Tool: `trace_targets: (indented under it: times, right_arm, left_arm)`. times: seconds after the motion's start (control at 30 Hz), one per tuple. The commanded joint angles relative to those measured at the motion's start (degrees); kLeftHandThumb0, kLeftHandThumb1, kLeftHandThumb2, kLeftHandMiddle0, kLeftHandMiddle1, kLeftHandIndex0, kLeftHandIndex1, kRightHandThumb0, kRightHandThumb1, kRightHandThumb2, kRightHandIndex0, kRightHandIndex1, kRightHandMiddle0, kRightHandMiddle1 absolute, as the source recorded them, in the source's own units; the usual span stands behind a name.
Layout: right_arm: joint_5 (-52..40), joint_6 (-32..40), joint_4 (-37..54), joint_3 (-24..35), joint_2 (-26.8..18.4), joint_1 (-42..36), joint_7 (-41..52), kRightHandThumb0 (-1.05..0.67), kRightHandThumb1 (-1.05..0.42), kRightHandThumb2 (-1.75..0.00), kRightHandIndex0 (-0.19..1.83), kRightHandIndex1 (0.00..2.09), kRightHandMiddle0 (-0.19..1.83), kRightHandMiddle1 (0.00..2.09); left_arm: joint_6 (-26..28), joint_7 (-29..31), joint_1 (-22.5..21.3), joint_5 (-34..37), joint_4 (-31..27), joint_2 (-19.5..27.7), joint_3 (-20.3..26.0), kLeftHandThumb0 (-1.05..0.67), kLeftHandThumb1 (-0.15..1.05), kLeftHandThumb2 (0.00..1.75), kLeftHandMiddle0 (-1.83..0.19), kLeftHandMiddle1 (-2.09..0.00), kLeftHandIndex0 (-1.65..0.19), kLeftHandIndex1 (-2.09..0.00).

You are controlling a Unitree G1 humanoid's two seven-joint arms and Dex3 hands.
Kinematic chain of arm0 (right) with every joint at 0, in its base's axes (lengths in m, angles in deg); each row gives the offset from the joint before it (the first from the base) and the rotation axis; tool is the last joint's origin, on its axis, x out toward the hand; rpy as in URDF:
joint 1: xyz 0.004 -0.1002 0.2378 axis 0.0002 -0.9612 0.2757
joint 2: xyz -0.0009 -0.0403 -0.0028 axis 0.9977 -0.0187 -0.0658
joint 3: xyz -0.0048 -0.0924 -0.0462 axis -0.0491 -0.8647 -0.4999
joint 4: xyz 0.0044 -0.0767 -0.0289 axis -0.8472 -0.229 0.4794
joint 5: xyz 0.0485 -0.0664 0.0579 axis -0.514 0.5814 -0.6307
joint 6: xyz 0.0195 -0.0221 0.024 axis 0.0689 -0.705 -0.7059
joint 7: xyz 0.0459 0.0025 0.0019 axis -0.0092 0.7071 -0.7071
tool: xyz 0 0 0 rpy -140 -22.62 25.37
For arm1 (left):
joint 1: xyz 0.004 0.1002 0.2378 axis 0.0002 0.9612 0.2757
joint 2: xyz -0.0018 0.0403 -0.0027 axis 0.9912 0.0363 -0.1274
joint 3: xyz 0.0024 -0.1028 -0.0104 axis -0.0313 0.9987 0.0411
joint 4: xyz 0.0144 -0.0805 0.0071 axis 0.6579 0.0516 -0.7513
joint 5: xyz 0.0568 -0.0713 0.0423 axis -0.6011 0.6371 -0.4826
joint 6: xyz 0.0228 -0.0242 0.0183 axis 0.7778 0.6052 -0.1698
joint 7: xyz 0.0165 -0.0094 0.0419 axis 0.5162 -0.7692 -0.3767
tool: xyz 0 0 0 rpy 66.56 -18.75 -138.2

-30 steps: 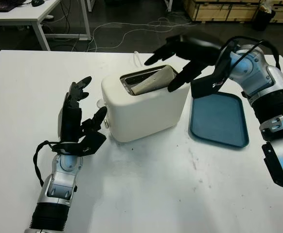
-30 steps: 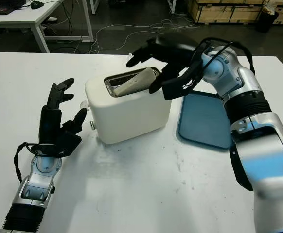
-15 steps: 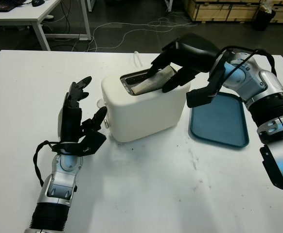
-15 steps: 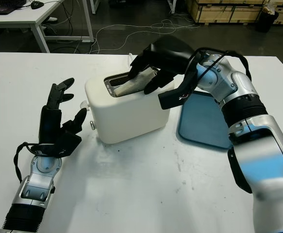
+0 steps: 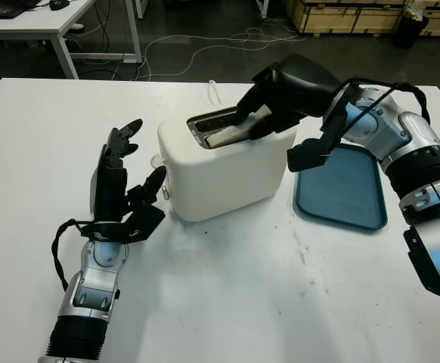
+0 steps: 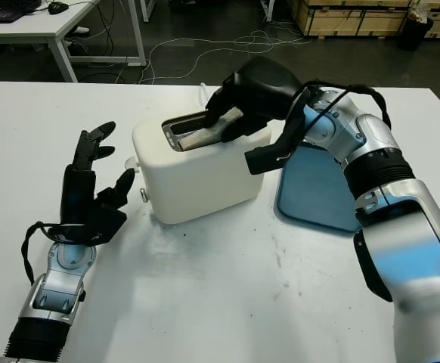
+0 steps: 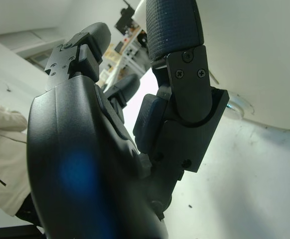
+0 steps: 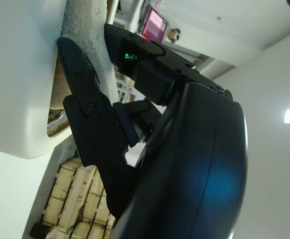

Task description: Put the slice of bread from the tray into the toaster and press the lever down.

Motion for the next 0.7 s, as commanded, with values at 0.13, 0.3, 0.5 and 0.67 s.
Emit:
trace_targets:
  times: [0.13, 0.3, 0.5, 0.67]
  right_arm:
    - [-6.6, -1.3, -5.5, 3.3, 2.4, 0.6, 1.1, -0.34, -0.79, 0.0, 0.95, 1.49, 1.25, 0.09]
    - [-17.1, 7.2, -9.5, 9.6, 5.7, 1.6, 9.5, -0.32, -0.8, 0.0, 1.06, 1.03, 1.25, 0.08]
    - [-20.4, 14.6, -10.2, 13.2, 6.7, 2.8, 11.0, -0.34, -0.82, -0.01, 1.1, 0.78, 1.24, 0.06]
    - [-21.1, 17.9, -10.3, 14.0, 7.1, 2.9, 12.0, -0.35, -0.82, 0.0, 1.09, 0.79, 1.25, 0.06]
  left_arm:
    - [-1.0, 0.0, -0.2, 0.1, 0.1, 0.3, 0.0, -1.0, 0.92, 0.6, 0.0, -1.11, 0.0, -0.65]
    - [-0.1, -0.5, 0.0, -0.5, -0.4, 0.2, 0.0, -1.01, 0.92, 0.6, 0.0, -1.12, 0.0, -0.65]
    - [0.0, -0.4, 0.0, -0.5, -0.5, 0.1, -0.1, -1.03, 0.92, 0.61, 0.0, -1.14, 0.0, -0.67]
    - [-1.0, -0.5, -0.1, -0.2, 0.2, 0.3, 0.0, -1.02, 0.92, 0.61, 0.0, -1.12, 0.0, -0.65]
